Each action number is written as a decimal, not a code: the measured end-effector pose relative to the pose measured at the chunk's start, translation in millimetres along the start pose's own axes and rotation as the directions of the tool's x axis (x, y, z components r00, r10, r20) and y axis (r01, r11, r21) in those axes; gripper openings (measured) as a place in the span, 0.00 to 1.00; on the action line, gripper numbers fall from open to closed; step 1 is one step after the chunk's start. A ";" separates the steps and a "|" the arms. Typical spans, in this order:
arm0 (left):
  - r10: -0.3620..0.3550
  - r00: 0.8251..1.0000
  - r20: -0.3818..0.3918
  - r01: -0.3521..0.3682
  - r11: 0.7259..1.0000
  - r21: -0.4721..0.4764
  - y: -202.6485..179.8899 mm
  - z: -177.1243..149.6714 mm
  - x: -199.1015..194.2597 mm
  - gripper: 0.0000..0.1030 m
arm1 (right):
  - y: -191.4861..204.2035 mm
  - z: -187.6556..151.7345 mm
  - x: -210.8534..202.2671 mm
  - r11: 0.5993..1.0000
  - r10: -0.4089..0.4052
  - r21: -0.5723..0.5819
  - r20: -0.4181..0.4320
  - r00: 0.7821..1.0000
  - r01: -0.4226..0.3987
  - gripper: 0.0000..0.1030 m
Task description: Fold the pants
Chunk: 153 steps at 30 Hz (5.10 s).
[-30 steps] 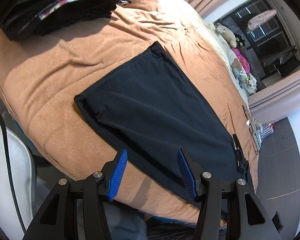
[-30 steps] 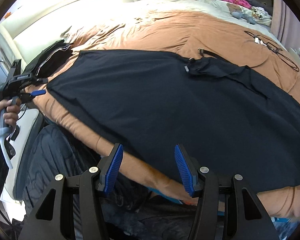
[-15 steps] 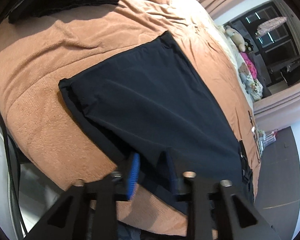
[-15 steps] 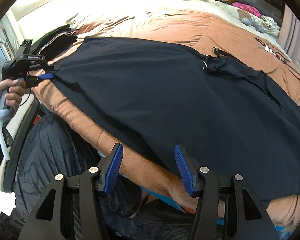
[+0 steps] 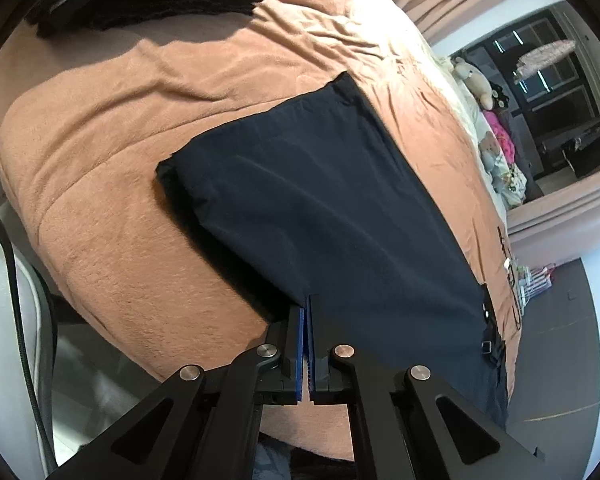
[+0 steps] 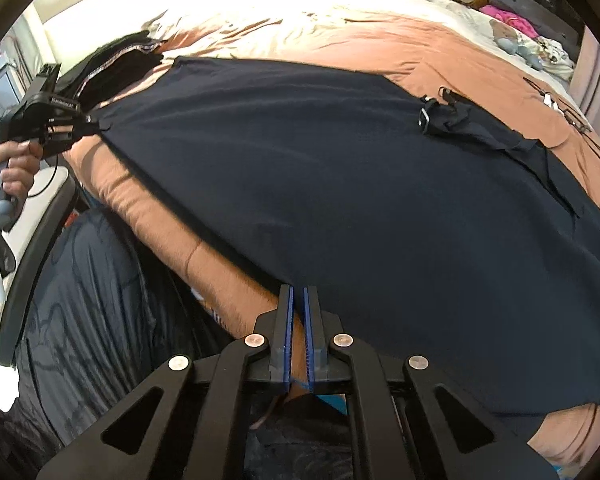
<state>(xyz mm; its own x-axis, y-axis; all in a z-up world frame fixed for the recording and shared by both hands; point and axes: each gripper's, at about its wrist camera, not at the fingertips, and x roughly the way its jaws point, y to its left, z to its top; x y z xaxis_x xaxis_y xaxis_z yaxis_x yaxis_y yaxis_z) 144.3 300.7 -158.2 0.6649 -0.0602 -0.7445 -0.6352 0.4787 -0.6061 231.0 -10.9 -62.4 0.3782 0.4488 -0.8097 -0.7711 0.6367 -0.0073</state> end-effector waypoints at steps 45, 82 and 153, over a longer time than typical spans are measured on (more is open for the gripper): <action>-0.008 0.985 0.172 0.036 0.987 -0.157 38.3 42.2 -13.7 0.03 | -37.4 6.9 15.1 0.917 0.064 0.385 0.119 0.991 -0.105 0.03; -0.235 0.936 0.262 0.239 0.971 0.016 -85.7 80.1 -76.5 0.02 | -92.9 81.0 50.9 0.878 0.012 0.478 0.017 1.000 -0.019 0.03; -0.532 0.844 -0.070 0.470 0.670 0.575 -518.1 -69.3 -106.8 0.02 | -185.5 -79.3 -115.6 0.764 -0.130 0.642 0.244 0.961 -0.060 0.39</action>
<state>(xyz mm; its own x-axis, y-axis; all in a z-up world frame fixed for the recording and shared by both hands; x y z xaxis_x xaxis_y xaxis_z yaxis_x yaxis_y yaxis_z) 375.2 -1.6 215.9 0.8717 -0.3665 -0.3252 0.1130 0.7961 -0.5945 289.7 -230.6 -14.0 0.5886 0.5016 -0.6340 -0.2827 0.8624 0.4199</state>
